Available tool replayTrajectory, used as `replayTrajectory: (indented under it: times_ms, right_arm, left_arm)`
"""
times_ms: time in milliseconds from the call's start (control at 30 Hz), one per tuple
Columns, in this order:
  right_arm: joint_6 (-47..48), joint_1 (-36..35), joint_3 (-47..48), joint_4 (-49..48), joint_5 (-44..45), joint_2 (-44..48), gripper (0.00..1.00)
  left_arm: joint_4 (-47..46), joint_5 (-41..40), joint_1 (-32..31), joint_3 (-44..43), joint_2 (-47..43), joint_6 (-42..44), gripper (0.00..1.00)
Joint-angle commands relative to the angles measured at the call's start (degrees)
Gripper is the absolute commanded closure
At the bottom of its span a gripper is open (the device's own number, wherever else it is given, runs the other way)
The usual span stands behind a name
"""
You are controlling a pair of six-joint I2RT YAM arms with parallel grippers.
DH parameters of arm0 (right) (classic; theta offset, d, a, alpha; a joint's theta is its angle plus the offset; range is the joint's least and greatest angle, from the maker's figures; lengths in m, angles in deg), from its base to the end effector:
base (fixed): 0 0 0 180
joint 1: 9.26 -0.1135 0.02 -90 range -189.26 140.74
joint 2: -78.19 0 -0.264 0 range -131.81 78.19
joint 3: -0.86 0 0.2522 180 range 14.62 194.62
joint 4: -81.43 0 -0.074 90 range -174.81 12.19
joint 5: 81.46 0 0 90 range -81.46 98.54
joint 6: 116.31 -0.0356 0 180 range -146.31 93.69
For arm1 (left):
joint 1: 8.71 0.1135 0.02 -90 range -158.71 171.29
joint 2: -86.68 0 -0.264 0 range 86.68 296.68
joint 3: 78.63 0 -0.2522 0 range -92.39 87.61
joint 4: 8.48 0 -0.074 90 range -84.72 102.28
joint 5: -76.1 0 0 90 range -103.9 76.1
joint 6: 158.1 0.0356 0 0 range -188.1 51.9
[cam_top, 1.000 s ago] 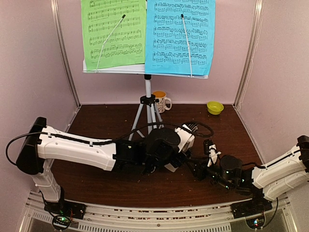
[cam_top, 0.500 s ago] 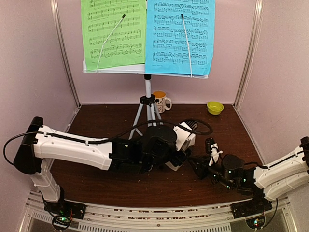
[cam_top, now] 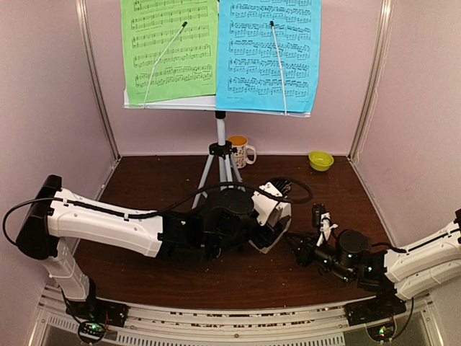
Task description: Set up the instrument practice props
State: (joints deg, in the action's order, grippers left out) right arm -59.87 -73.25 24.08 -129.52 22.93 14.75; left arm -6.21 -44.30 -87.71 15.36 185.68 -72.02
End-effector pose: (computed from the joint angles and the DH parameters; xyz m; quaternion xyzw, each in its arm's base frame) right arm 0.0964 0.1773 0.1693 -0.1201 0.7507 0.4204 0.4952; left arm 0.0955 -0.3971 0.2900 0.3411 0.7051 -0.2317 0.5769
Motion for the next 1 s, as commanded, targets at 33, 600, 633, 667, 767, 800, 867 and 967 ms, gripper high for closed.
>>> replayTrajectory:
  times_ms: [33,600,633,667,767,800,867,967]
  right_arm:
    - [-11.70,2.90,-1.35,-6.73,-1.80,2.93,1.00]
    - [-25.67,5.81,-6.45,-23.66,-5.04,0.88,1.00]
    - [-24.88,5.87,-5.87,-22.77,-5.58,0.46,1.00]
    - [-24.05,5.81,-5.31,-20.45,-5.80,0.42,1.00]
    - [-20.53,5.82,-3.65,-10.82,-5.04,3.02,0.96]
    - [-19.55,5.85,-3.19,-7.18,-4.56,4.30,0.90]
    - [-17.46,5.88,-2.48,-0.22,-3.73,7.14,0.82]
    - [-14.63,5.84,-1.85,8.16,-2.98,11.73,0.68]
  left_arm:
    - [-17.10,3.81,-0.45,4.87,-4.50,4.38,0.85]
    - [-27.87,6.99,-0.51,13.48,-6.50,5.88,0.87]
    - [-27.02,6.67,-0.46,12.91,-6.22,5.77,0.87]
    - [-26.13,6.35,-0.43,12.31,-5.97,5.58,0.88]
    - [-21.64,5.37,-0.30,9.45,-4.97,4.73,0.88]
    - [-20.25,5.44,-0.14,8.43,-4.70,4.34,0.88]
    - [-17.59,5.64,0.47,6.99,-4.00,3.04,0.88]
    - [-14.60,7.17,1.92,5.54,-3.09,0.28,0.88]
